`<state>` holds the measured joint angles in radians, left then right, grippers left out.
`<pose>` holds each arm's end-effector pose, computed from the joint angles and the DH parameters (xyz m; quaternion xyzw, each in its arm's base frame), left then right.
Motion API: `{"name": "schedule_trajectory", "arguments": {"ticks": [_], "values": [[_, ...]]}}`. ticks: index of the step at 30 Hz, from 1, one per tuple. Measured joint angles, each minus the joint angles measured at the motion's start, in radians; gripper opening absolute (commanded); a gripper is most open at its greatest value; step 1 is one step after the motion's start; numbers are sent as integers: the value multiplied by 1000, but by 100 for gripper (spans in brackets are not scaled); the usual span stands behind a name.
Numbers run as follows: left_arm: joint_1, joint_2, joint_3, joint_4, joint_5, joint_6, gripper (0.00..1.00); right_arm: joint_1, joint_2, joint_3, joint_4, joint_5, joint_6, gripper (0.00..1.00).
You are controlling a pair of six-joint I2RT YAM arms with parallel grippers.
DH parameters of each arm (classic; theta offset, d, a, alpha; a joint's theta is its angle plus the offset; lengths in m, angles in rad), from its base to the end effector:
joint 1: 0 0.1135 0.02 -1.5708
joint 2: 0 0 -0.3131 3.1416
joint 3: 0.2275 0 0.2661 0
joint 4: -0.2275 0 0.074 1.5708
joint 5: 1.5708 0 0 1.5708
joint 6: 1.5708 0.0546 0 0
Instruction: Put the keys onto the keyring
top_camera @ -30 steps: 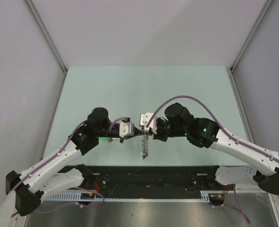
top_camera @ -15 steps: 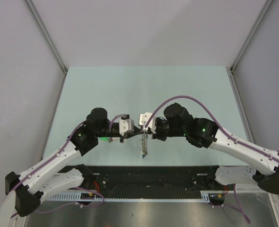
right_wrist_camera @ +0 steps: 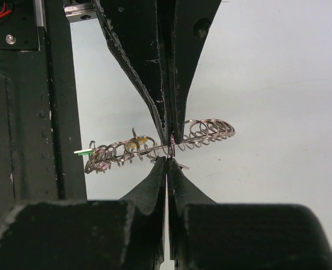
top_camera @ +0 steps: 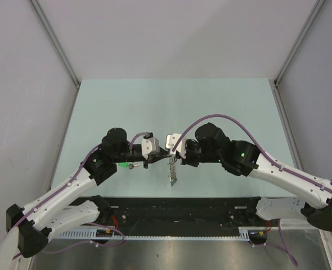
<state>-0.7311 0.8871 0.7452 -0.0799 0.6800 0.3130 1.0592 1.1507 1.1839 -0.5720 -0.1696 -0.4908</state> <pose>0.1267 -0.1597 0.3534 0.5477 0.5344 -0.3770 0.5219 0.1188 0.2305 0.4024 -0.6363 0.5899 0.2086 0.4513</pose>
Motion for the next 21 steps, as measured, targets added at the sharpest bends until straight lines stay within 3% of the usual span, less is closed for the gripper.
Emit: {"name": "schedule_trajectory", "arguments": {"ticks": [5, 12, 21], "values": [[0, -9, -13, 28, -15, -29, 0, 0, -4, -8, 14, 8, 1, 3], [0, -41, -39, 95, -29, -56, 0, -7, -51, -66, 65, 8, 23, 29], [1, -57, -56, 163, -50, -78, 0, -80, -179, -172, 153, -35, 61, 36]]}}
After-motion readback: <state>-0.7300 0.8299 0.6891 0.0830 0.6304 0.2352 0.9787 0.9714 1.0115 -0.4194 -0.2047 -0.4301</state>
